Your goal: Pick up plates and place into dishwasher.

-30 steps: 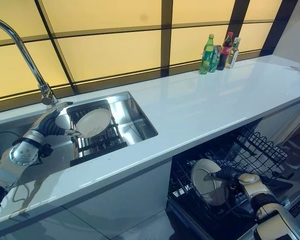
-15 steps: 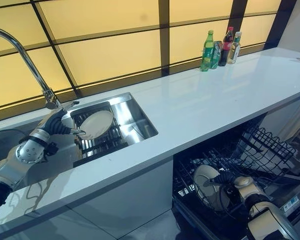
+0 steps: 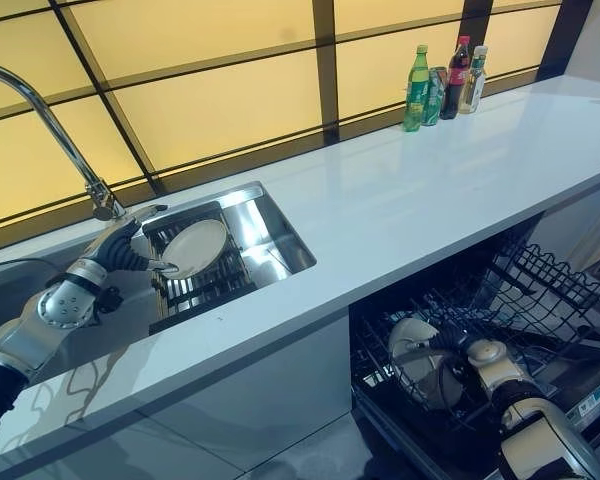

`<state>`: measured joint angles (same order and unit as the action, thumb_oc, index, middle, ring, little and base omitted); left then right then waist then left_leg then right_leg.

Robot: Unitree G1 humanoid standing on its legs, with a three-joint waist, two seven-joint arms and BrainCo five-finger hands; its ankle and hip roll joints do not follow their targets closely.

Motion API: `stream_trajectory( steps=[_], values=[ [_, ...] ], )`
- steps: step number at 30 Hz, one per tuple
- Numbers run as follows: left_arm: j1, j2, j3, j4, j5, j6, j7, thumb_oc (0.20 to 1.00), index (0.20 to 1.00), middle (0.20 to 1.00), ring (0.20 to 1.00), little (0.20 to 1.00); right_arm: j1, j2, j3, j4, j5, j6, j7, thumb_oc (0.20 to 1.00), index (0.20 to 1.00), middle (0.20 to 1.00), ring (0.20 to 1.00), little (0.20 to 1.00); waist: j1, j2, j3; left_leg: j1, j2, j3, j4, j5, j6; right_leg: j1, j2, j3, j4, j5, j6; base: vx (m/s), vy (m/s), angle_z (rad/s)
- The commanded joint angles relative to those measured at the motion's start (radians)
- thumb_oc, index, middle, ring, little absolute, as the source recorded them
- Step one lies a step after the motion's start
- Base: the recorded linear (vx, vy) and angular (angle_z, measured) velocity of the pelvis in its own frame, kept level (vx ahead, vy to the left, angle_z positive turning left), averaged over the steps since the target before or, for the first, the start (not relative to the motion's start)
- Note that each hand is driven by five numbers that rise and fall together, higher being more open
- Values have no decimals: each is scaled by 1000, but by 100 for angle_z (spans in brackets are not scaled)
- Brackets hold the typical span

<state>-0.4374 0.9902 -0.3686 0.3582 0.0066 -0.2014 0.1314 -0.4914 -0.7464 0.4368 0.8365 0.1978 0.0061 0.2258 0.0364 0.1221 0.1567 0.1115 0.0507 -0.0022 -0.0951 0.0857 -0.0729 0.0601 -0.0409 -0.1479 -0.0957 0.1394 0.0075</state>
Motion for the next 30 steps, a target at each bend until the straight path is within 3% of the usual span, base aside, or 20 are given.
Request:
stream_trajectory(
  steps=[1, 6, 13, 19, 25, 30],
  values=[
    [-16, 66, 92, -7, -10, 11, 5, 1000, 1000, 1000, 1000, 1000, 8, -109, -45, -179, -16, 21, -98, 1000, 1000, 1000, 1000, 1000, -36, -62, 46, 0, -88, 23, 8, -58, 52, 38, -42, 32, 8, -52, 80, 38, 6, 0],
    [82, 85, 195, -3, 13, 18, -22, 1000, 1000, 1000, 1000, 1000, 188, -186, -236, -450, -30, 49, -106, 1000, 1000, 1000, 1000, 1000, -77, -74, 53, 7, -85, 42, 8, -66, 57, 34, -35, 51, 8, -51, 86, 30, -9, -3],
    [168, 81, 280, 5, 22, 33, -65, 1000, 1000, 1000, 1000, 1000, 348, -224, -408, -626, -79, 49, -71, 1000, 1000, 1000, 1000, 1000, -110, -89, 54, 22, -78, 65, 8, -72, 59, 38, -28, 67, 8, -52, 93, 38, -13, -16],
    [197, 37, 305, 40, -14, 83, -94, 1000, 1000, 1000, 1000, 1000, 388, -230, -520, -739, -58, -45, -126, 1000, 1000, 1000, 1000, 1000, -128, -93, 57, 33, -71, 77, 8, -75, 60, 44, -21, 81, 8, -55, 94, 52, 4, -11],
    [148, 0, 279, 127, 8, 107, -96, 1000, 1000, 1000, 1000, 1000, 386, -219, -534, -804, -68, -63, -127, 1000, 1000, 1000, 1000, 1000, -144, -98, 74, 22, -66, 87, 8, -71, 59, 30, -19, 90, 8, -52, 97, 1, 21, -9],
    [57, -4, 212, 227, 21, 177, -46, 1000, 1000, 1000, 1000, 1000, 349, -232, -497, -791, -40, -65, -143, 1000, 1000, 1000, 1000, 1000, -154, -114, 96, 5, -60, 93, 8, -63, 57, 11, -17, 91, 8, -44, 101, -19, 25, -2]
  ],
)
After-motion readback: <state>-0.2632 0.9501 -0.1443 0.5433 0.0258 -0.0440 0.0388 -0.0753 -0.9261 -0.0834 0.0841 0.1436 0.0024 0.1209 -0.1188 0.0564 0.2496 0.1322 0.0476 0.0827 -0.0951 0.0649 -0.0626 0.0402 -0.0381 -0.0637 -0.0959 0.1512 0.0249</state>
